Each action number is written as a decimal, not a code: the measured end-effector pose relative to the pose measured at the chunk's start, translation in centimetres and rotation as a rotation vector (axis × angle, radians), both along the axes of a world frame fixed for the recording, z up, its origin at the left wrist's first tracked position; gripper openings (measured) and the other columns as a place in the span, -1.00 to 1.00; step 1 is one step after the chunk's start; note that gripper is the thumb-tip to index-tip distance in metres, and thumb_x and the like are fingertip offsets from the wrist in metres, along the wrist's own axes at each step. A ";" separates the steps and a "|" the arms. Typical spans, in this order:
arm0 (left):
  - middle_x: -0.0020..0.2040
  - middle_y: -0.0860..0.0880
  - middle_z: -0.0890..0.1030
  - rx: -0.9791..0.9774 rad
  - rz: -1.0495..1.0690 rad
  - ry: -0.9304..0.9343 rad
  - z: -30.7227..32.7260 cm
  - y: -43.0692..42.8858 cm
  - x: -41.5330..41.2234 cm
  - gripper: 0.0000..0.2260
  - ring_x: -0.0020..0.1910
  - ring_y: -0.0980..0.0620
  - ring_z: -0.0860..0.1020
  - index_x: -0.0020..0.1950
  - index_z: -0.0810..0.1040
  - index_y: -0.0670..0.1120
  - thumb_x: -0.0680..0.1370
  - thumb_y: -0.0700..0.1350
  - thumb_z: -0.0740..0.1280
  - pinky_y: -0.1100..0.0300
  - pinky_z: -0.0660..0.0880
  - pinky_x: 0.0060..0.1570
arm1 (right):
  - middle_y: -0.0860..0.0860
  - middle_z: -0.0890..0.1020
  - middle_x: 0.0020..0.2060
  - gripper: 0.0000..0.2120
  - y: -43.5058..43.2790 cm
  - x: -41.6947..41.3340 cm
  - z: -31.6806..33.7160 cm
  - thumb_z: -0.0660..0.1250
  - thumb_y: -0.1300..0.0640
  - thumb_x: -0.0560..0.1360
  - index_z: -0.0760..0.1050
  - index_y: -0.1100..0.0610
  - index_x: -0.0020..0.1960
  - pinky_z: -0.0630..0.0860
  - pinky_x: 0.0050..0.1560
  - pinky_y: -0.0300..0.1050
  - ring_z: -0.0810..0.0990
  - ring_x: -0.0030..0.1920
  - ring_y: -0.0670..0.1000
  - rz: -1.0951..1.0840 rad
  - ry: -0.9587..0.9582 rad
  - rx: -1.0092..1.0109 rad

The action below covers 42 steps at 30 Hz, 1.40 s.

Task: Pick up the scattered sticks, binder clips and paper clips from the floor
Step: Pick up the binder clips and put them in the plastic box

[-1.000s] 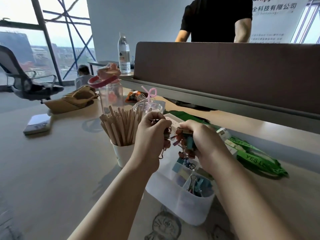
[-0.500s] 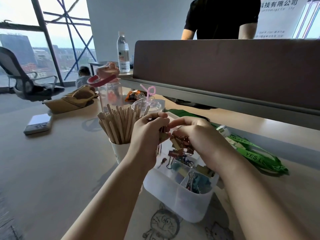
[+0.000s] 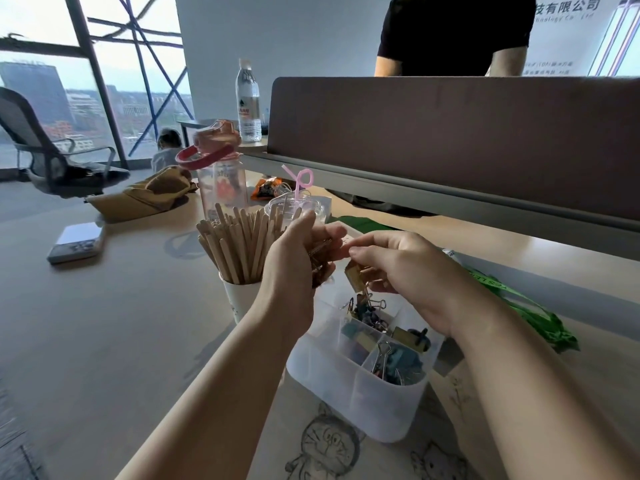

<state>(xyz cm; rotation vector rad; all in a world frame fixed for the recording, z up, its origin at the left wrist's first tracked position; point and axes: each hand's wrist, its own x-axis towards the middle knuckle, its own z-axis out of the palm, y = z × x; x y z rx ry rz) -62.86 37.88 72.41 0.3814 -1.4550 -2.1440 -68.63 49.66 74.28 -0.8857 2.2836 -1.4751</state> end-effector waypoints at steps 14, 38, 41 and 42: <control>-0.13 -0.17 0.66 -0.124 0.116 0.019 -0.4 -0.2 -0.2 -0.71 -0.24 -0.02 0.60 -0.07 0.62 -0.17 0.49 -0.44 0.16 0.18 0.55 -0.23 | -0.01 0.71 -0.28 -0.77 0.3 0.2 0.5 0.25 0.25 0.55 0.65 0.05 -0.11 0.59 0.06 0.02 0.69 -0.15 0.03 -0.027 -0.022 -0.054; -0.34 -0.07 0.57 -0.246 0.388 0.022 3.8 -5.3 12.6 -0.79 -0.33 0.00 0.51 -0.19 0.59 -0.15 0.49 -0.37 0.22 0.21 0.44 -0.28 | 0.02 0.64 -0.35 -0.79 -6.5 10.5 7.1 0.22 0.27 0.52 0.60 0.11 -0.16 0.54 -0.30 -0.28 0.60 -0.31 -0.08 0.073 0.161 -0.350; -0.33 -0.06 0.59 -0.292 0.532 -0.042 4.0 -7.7 19.3 -0.81 -0.30 0.01 0.54 -0.17 0.61 -0.14 0.49 -0.34 0.24 0.21 0.49 -0.24 | 0.03 0.64 -0.34 -0.82 -10.6 16.2 7.7 0.23 0.27 0.54 0.58 0.14 -0.15 0.54 -0.30 -0.31 0.60 -0.31 -0.08 0.308 0.036 -0.334; -0.31 -0.07 0.59 -0.303 0.589 -0.070 3.9 -8.5 21.8 -0.82 -0.29 0.01 0.55 -0.15 0.61 -0.14 0.50 -0.33 0.24 0.21 0.50 -0.24 | 0.03 0.63 -0.33 -0.82 -12.1 18.2 7.5 0.23 0.26 0.55 0.56 0.14 -0.17 0.54 -0.26 -0.27 0.60 -0.29 -0.07 0.375 -0.016 -0.304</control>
